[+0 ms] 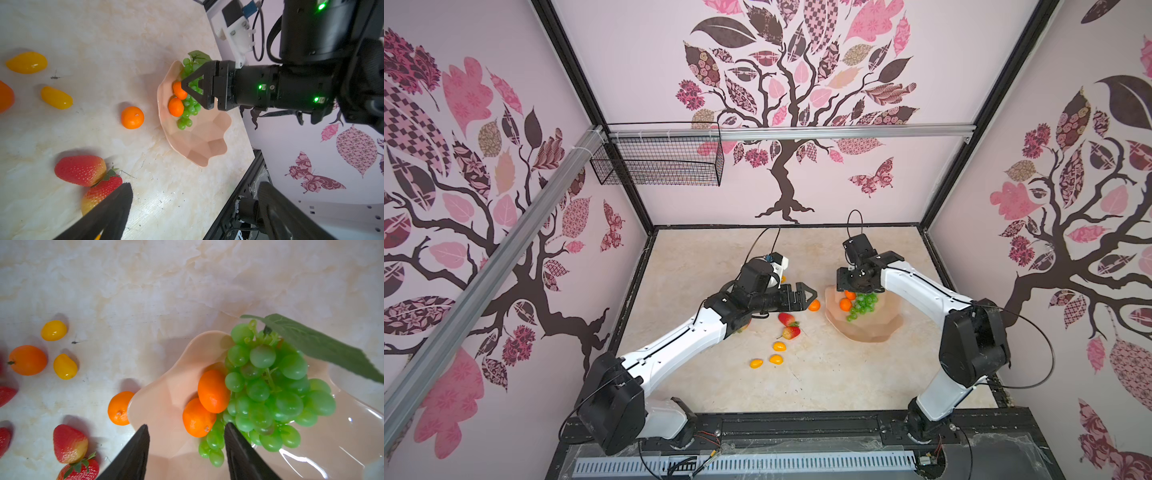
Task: Arrange fruit in a fruit bowl
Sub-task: Place the fruit in the fruit bowl.
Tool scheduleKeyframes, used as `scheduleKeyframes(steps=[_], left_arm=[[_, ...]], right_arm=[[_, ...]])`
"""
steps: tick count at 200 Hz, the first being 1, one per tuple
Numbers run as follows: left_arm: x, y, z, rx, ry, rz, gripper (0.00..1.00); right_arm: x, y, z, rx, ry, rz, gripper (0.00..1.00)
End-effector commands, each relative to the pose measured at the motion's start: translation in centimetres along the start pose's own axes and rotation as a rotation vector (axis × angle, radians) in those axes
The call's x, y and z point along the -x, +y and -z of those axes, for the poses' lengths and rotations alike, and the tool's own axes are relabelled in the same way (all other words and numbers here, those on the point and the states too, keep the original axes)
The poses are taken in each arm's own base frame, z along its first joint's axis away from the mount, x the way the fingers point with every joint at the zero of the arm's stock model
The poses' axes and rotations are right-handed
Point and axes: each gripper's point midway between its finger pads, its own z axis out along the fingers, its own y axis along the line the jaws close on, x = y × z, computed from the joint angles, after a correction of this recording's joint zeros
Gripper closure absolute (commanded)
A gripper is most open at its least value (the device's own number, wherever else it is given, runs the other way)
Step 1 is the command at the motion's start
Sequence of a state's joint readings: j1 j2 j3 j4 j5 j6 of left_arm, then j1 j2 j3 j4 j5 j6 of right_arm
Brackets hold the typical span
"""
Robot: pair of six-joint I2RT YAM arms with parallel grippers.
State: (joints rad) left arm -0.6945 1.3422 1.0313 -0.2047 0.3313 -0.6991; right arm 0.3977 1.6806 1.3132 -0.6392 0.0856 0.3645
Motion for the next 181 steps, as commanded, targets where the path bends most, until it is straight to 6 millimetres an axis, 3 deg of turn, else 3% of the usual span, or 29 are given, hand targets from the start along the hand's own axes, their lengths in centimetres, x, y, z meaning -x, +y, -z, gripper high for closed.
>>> scheduleKeyframes(steps=[1,44,100,137,181], left_arm=[[0.8,0.7,1.4,0.016,-0.053,-0.008,0.02],[1.3,2.7,3.7,0.038,-0.100,0.030,0.02],[1.3,4.4,5.6,0.071,-0.132,0.053,0.02],[1.0,5.2,6.0,0.084,-0.145,0.080,0.02],[1.1,6.4,6.5,0.063,-0.161,0.133,0.02]], right_arm=[[-0.5,2.1,1.6,0.044,-0.024,0.053,0.40],[-1.8,5.4,1.9,0.097,-0.009,0.118,0.42],[-3.4,8.4,0.5,0.108,0.049,0.192,0.43],[-4.3,9.6,-1.0,0.081,0.111,0.259,0.43],[-4.4,9.3,-2.7,0.016,0.163,0.306,0.43]])
